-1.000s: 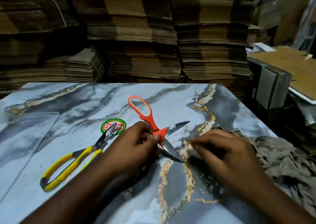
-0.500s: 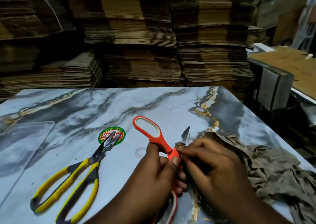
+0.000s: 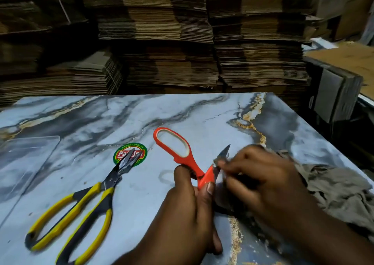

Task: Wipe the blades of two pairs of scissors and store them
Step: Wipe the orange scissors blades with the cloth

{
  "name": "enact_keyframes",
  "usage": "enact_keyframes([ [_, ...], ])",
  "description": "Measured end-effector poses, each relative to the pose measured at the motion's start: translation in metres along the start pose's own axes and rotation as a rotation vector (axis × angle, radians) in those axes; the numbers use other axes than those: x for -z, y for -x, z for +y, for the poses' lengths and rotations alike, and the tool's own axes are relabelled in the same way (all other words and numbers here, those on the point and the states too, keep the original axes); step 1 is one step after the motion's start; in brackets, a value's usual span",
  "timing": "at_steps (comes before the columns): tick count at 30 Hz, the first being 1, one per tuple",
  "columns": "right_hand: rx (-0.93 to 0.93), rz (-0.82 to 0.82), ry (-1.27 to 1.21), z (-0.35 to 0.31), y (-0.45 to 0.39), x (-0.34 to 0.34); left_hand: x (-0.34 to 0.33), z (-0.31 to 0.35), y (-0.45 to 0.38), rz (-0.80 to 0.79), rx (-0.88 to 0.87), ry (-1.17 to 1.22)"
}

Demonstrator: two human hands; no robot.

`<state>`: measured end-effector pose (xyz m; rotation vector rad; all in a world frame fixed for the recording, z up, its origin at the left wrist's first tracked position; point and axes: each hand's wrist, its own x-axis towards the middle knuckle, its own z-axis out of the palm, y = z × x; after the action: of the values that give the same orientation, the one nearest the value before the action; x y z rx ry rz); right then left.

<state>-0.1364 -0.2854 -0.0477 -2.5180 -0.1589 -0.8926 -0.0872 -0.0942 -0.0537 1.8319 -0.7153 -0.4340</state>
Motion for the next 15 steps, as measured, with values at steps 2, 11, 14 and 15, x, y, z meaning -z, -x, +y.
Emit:
enact_keyframes([
  [2, -0.037, 0.029, 0.008, 0.007, -0.008, 0.0, 0.002, 0.0, 0.001, -0.014, 0.02, 0.016],
  [11, -0.026, -0.005, -0.081, 0.007, -0.008, -0.005, 0.003, -0.004, -0.004, -0.026, 0.031, 0.037],
  [14, 0.01, -0.043, -0.119, -0.001, -0.001, -0.008, 0.003, -0.004, -0.003, -0.024, -0.008, 0.004],
  [15, -0.021, -0.031, -0.139, 0.003, -0.003, -0.007, 0.002, -0.005, -0.003, -0.027, -0.007, 0.014],
])
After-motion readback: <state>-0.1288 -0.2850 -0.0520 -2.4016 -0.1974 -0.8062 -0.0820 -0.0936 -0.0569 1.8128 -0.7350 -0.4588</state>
